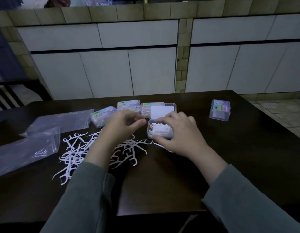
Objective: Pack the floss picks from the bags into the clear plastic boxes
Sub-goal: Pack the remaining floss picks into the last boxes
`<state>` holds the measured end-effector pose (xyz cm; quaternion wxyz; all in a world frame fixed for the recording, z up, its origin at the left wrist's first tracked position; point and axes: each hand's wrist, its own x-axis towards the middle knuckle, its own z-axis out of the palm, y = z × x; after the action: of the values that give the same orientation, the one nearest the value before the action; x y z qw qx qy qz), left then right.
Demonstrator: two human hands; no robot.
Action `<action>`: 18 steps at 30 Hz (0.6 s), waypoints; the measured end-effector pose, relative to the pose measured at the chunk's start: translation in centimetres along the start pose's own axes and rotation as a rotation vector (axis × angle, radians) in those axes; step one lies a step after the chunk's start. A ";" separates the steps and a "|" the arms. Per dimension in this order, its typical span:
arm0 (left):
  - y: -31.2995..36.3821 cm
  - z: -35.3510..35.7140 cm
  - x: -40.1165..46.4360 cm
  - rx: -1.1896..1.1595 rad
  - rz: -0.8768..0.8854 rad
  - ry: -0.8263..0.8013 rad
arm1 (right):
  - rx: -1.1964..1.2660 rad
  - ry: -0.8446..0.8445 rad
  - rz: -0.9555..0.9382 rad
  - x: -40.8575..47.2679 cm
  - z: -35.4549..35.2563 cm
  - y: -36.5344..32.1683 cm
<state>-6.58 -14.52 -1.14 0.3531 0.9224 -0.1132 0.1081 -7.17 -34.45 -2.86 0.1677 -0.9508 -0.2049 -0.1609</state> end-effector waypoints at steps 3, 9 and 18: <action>-1.7 -2.6 -2.2 0.126 -0.043 -0.004 | -0.013 -0.074 -0.106 0.2 0.8 -2.8; -7.0 -7.0 -6.5 0.369 -0.308 0.144 | -0.073 -0.203 -0.143 3.1 3.2 -7.4; -9.9 -6.1 -7.2 0.596 -0.707 0.269 | -0.315 -0.295 0.117 6.2 7.3 -12.3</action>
<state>-11.34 -2.26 -4.94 0.1000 0.9433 0.2898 0.1275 -5.49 -19.01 -3.92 -0.0053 -0.9887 -0.1440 -0.0402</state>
